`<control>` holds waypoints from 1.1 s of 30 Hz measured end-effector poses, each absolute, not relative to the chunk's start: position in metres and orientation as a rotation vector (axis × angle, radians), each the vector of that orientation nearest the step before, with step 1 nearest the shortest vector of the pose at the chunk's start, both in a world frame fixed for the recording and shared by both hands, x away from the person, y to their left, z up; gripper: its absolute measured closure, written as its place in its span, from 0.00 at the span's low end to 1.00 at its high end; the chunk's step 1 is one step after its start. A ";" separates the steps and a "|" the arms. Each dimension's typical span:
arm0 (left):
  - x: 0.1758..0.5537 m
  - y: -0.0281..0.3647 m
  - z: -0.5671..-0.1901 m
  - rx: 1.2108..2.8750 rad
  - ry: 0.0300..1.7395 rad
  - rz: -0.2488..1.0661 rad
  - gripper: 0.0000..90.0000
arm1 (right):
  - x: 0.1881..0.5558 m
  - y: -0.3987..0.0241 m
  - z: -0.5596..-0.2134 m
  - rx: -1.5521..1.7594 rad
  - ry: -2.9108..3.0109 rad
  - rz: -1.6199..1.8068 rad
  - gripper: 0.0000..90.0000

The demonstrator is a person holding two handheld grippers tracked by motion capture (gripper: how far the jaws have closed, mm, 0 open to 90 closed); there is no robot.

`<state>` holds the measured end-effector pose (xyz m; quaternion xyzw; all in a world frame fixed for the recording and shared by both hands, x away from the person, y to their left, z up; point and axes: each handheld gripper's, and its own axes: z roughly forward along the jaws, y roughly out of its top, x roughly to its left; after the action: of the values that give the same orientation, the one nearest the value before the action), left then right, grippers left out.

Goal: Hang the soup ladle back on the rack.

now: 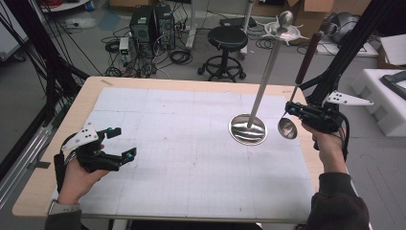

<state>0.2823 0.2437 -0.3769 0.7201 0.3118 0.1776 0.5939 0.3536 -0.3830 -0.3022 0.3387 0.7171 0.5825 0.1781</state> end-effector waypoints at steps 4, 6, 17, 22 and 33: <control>0.282 0.245 -0.377 1.671 0.730 0.415 0.03 | 0.357 -0.383 -0.303 0.968 2.023 1.648 0.94; 0.282 0.246 -0.378 1.671 0.731 0.415 0.03 | 0.358 -0.384 -0.302 0.973 2.028 1.646 0.94; 0.282 0.246 -0.378 1.674 0.733 0.415 0.03 | 0.365 -0.382 -0.297 0.962 2.046 1.631 0.94; 0.282 0.245 -0.378 1.677 0.733 0.418 0.03 | 0.364 -0.377 -0.296 0.938 2.066 1.613 0.94; 0.282 0.245 -0.379 1.681 0.736 0.418 0.03 | 0.366 -0.371 -0.297 0.934 2.084 1.582 0.94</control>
<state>0.2820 0.2451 -0.3787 0.7218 0.3161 0.1796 0.5890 0.3661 -0.3711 -0.2965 0.3305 0.7379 0.5600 0.1807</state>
